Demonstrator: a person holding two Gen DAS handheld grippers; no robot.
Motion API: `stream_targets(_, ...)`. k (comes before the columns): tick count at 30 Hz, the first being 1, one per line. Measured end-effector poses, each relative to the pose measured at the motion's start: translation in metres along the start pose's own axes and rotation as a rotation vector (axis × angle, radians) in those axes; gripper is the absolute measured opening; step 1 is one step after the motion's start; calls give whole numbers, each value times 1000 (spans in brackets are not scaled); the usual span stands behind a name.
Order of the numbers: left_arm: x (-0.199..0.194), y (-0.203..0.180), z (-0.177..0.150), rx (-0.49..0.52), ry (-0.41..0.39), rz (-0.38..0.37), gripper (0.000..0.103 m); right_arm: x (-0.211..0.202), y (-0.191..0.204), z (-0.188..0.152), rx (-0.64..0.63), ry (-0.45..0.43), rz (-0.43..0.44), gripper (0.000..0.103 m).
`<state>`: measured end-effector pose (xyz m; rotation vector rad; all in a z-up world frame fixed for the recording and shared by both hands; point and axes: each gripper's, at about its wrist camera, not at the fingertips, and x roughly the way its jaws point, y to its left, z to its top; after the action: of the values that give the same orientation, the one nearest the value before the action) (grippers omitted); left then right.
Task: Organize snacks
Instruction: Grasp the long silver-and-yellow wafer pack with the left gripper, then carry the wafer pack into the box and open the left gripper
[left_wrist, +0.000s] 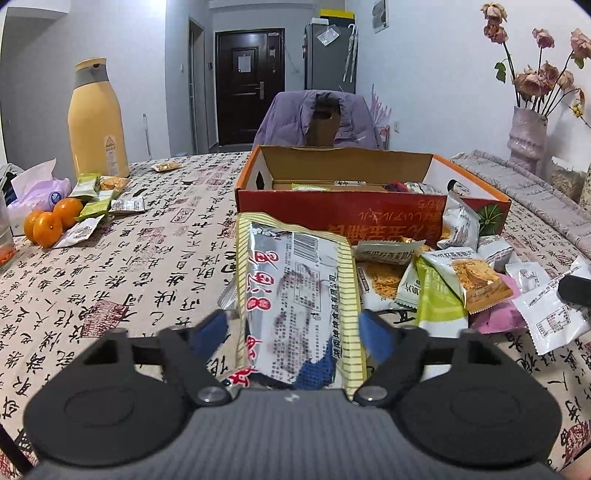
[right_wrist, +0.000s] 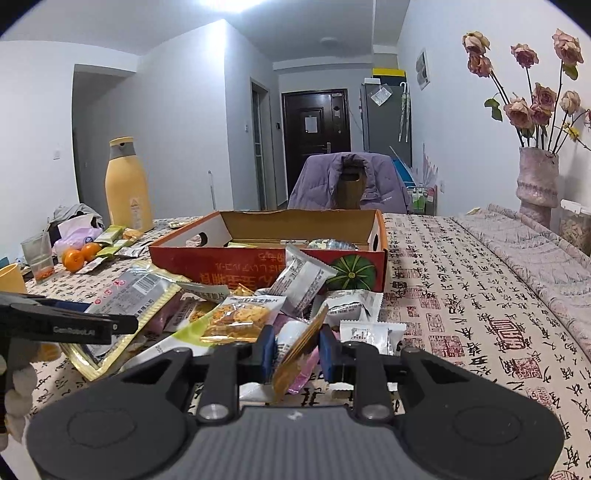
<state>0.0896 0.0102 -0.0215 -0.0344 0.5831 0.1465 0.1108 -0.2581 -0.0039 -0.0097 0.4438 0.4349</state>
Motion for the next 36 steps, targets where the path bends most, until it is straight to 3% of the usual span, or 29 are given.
stream_targets(14,-4,5,-5,-28,-3,-22,51,2,0,-2,7,6,8,24)
stream_targets(25,-22,7,6,-21,-72,-56,30,1,3,3,7,-7,14,24)
stream_targets(36,-34,6,32,-10,-168,-71,28,8,7,20,1,-48,30,24)
